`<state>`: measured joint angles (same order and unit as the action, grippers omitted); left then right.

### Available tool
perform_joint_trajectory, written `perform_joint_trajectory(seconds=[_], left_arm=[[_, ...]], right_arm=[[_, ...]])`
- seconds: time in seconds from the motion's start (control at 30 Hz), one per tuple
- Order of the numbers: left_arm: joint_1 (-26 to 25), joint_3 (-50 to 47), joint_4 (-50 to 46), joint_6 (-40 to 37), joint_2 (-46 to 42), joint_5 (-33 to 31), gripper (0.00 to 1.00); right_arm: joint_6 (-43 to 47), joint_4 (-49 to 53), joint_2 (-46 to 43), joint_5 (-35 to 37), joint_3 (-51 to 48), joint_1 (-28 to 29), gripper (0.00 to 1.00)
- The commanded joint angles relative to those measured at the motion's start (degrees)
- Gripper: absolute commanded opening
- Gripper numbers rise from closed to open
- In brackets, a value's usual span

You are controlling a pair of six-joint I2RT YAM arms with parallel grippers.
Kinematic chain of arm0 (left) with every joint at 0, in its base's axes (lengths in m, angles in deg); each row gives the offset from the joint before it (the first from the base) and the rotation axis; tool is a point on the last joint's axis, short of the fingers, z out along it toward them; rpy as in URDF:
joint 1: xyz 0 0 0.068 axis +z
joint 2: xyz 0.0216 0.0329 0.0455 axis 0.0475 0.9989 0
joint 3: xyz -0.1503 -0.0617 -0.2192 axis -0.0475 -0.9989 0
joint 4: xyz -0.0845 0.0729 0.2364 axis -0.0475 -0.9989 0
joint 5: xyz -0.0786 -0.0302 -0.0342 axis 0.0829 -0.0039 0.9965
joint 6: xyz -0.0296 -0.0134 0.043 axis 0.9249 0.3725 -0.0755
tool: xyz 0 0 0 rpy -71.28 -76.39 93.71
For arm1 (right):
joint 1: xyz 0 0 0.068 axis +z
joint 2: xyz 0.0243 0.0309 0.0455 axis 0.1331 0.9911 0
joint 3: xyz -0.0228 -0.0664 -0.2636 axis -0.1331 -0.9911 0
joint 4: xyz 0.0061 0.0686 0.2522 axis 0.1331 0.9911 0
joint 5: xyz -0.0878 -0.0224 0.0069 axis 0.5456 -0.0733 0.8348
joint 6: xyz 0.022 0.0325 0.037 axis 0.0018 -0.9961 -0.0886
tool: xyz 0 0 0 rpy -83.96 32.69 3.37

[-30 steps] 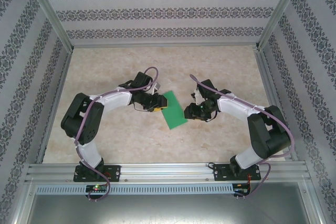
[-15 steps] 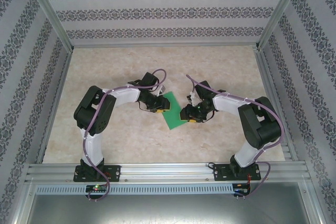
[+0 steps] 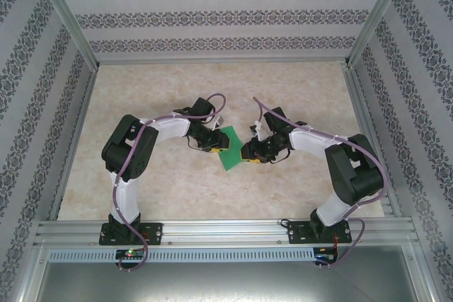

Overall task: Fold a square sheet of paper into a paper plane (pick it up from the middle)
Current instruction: Third fold the triangle at the center of the table.

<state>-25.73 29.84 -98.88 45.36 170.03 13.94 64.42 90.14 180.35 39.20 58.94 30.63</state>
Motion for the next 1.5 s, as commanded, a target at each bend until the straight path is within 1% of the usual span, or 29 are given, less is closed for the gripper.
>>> perform_joint_trajectory(seconds=[0.0, 0.53, 0.83, 1.07, 1.33, 1.47], left_arm=[[-0.4, 1.1, -2.4, -1.9, 1.2, -0.8, 0.37], [-0.4, 1.6, -4.0, -3.3, 1.5, -1.4, 0.37], [-0.4, 1.9, -4.6, -3.8, 1.7, -1.6, 0.37], [-0.4, 2.5, -4.9, -3.9, 2.3, -1.3, 0.37], [-0.4, 2.9, -6.0, -4.8, 2.4, -1.5, 0.37], [-0.4, 3.1, -6.4, -4.9, 2.8, -1.9, 0.36]], right_arm=[[-1.1, -1.5, -1.3, -2.1, -0.9, -0.5, 0.34], [-3.1, -3.3, -3.5, -5.0, -2.4, -1.2, 0.31], [-3.3, -3.5, -4.9, -5.0, -3.9, -2.3, 0.32], [-4.4, -5.8, -4.3, -6.9, -4.3, -2.7, 0.32], [-5.6, -7.9, -3.5, -8.3, -4.6, -2.7, 0.27], [-5.6, -8.1, -2.8, -8.2, -4.9, -2.7, 0.22]])
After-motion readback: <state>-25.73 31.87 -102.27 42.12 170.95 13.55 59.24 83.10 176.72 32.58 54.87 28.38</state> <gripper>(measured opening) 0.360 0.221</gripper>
